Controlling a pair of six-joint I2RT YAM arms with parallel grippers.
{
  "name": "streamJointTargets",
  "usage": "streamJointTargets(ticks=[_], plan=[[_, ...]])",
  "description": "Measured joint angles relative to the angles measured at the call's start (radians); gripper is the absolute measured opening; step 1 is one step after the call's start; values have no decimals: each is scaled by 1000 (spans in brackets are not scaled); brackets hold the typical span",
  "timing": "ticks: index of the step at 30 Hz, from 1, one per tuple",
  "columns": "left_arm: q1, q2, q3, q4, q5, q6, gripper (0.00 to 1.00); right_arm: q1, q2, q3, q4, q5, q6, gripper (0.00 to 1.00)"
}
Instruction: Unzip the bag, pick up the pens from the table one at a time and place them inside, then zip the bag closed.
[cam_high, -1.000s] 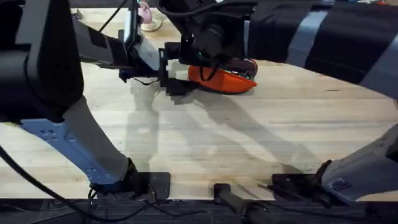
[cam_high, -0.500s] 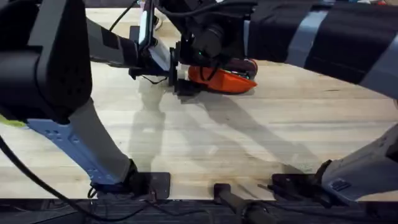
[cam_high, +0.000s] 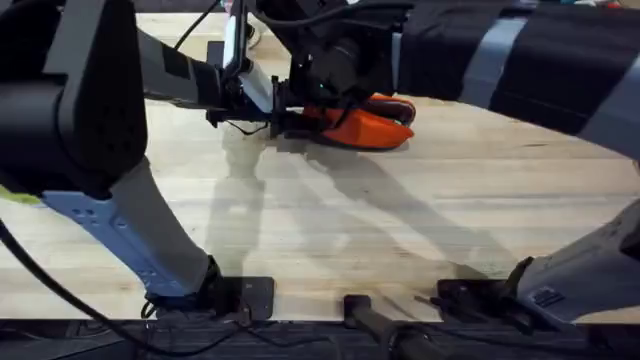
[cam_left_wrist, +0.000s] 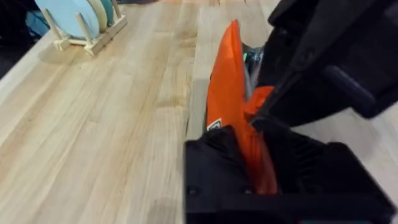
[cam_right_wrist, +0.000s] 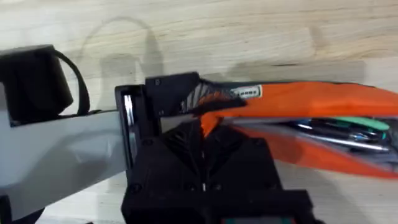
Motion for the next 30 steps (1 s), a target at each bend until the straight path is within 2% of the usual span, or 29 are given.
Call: streamJointTargets(ticks=[3,4,22,30], plan=[[0,0,0,-3,1,-7,92,0,0,0,-3,-5,0,31],[0,0,0,-4,1,-7,60,0,0,0,-3,-7,0,30],[0,0,0,-4,4,-15,43,-3,0,-1,-17,-5,-30,32],[0,0,0,-4,2,-16,43,-52,0,-1,-55,-6,-44,32]])
